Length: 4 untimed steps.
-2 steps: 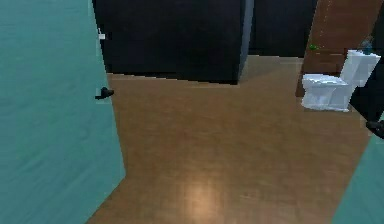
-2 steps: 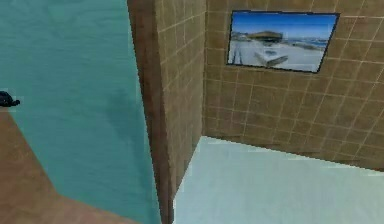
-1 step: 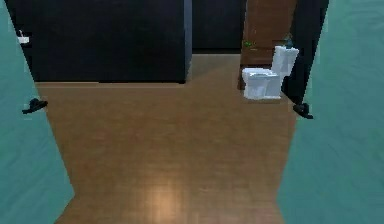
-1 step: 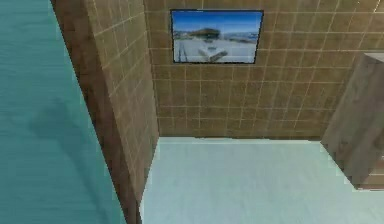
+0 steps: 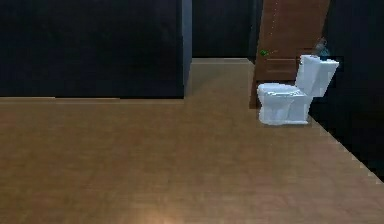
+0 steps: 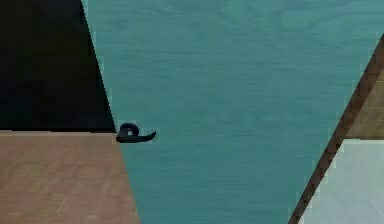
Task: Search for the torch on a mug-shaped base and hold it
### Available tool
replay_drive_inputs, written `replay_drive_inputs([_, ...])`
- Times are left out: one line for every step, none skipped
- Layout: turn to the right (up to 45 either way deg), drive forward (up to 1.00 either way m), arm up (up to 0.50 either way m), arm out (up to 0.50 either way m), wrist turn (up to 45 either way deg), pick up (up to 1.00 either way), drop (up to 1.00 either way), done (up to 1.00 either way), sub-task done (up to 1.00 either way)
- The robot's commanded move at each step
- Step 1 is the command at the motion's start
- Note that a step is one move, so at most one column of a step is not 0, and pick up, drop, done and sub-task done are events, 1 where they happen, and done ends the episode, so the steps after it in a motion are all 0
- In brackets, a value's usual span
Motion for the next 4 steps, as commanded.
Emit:
replay_drive_inputs([0.0,0.50,0.00,0.00,0.0,0.00,0.00,0.00,0.00])
replay_drive_inputs([6.0,0.00,0.00,0.00,0.0,0.00,0.00,0.00,0.00])
replay_drive_inputs([0.0,1.00,0.00,0.00,0.0,0.00,0.00,0.00,0.00])
replay_drive_inputs([3.0,0.00,0.00,0.00,0.0,0.00,0.00,0.00,0.00])
